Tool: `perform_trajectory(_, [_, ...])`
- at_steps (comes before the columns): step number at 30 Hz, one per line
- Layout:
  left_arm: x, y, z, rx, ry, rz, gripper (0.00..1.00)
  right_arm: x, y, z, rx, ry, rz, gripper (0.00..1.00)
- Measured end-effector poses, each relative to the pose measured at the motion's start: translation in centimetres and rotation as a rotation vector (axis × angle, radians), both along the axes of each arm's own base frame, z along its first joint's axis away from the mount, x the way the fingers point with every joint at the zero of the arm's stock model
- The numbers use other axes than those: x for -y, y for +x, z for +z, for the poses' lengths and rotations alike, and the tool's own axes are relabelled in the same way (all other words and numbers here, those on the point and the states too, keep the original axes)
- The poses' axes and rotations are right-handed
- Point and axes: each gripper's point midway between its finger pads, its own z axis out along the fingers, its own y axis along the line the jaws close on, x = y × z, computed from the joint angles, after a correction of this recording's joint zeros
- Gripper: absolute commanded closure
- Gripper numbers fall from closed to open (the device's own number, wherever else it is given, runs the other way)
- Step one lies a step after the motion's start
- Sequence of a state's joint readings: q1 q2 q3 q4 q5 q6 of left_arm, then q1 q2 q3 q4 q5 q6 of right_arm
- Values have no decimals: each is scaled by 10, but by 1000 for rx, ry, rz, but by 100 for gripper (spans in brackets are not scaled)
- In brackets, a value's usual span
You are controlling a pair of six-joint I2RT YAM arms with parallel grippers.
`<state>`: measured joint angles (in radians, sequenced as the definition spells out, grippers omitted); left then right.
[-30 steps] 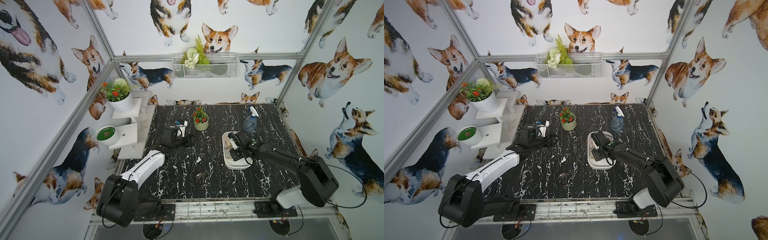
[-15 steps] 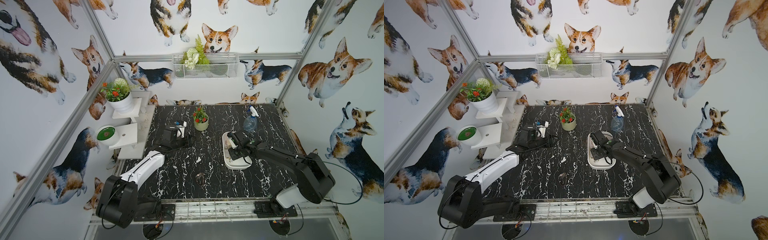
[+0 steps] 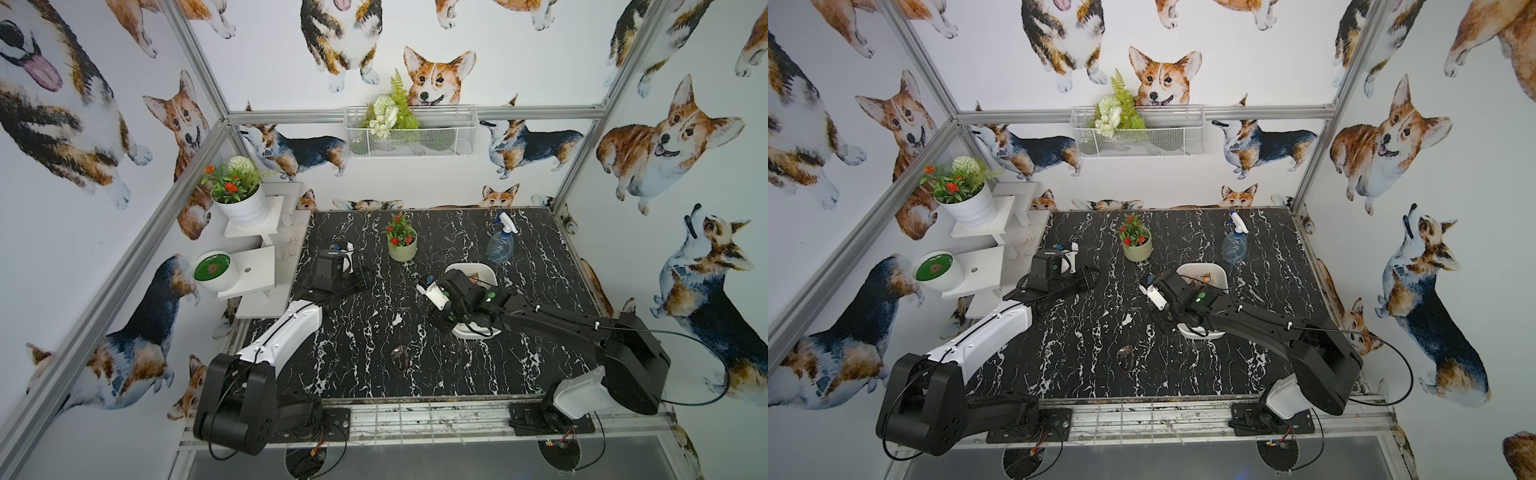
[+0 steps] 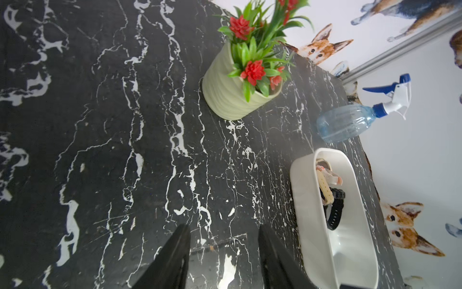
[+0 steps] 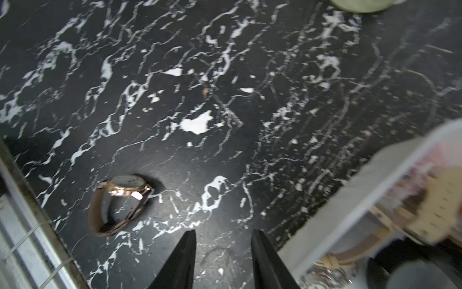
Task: Put the watch into the storage box
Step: Pick up the watch at the center of the board.
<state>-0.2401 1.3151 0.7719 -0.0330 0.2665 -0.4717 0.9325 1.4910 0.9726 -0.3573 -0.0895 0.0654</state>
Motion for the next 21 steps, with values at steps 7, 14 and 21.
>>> perform_trajectory(7, [-18,2,-11,-50,-14,79,50,-52,-50,-34,-64,-28,264,55])
perform_trajectory(14, [-23,2,-15,-65,-13,93,50,-76,-65,-49,-69,-40,369,54])
perform_trajectory(21, [-24,-1,-16,-77,-13,97,50,-83,-66,-64,-71,-72,397,57])
